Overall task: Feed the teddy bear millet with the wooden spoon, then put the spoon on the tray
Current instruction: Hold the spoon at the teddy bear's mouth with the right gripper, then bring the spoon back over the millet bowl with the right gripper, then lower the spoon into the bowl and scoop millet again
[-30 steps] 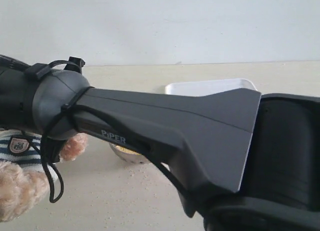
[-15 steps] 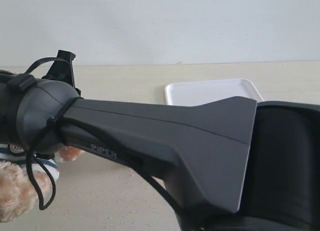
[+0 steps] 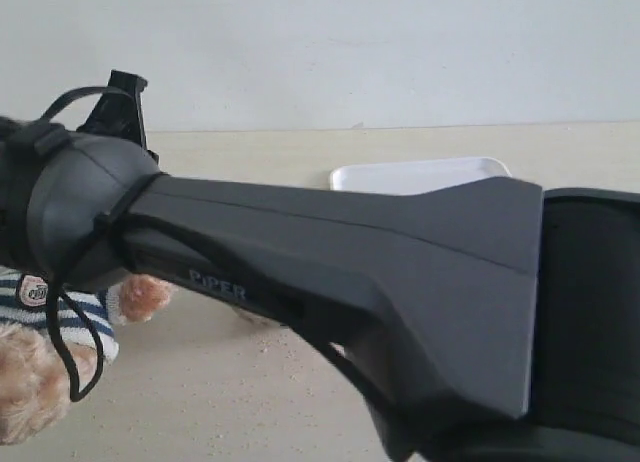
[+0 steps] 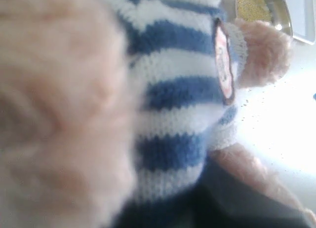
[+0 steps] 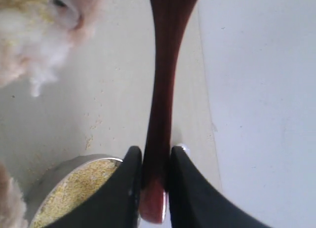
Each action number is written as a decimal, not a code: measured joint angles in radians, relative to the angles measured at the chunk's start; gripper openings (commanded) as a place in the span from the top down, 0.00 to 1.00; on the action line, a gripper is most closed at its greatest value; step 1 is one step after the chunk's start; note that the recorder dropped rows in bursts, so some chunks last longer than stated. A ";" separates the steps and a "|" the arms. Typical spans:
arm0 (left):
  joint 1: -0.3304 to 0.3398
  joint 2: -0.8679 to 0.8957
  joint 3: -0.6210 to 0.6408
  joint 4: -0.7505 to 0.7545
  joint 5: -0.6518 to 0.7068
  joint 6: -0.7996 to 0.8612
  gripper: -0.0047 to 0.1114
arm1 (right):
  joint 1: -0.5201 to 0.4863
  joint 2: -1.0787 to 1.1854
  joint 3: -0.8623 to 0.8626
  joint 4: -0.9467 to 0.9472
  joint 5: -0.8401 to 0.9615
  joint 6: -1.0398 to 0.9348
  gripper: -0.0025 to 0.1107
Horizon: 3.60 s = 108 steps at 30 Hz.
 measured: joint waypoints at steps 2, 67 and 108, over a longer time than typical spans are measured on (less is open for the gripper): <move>0.000 0.000 0.000 0.000 0.000 0.000 0.89 | -0.002 -0.023 0.000 0.002 0.000 0.000 0.98; 0.000 0.000 0.000 0.000 0.000 0.000 0.89 | -0.220 -0.310 0.691 -0.002 0.002 -0.145 0.98; 0.000 0.000 0.000 0.000 0.000 0.000 0.89 | -0.220 -0.190 0.833 -0.224 -0.004 -0.110 0.98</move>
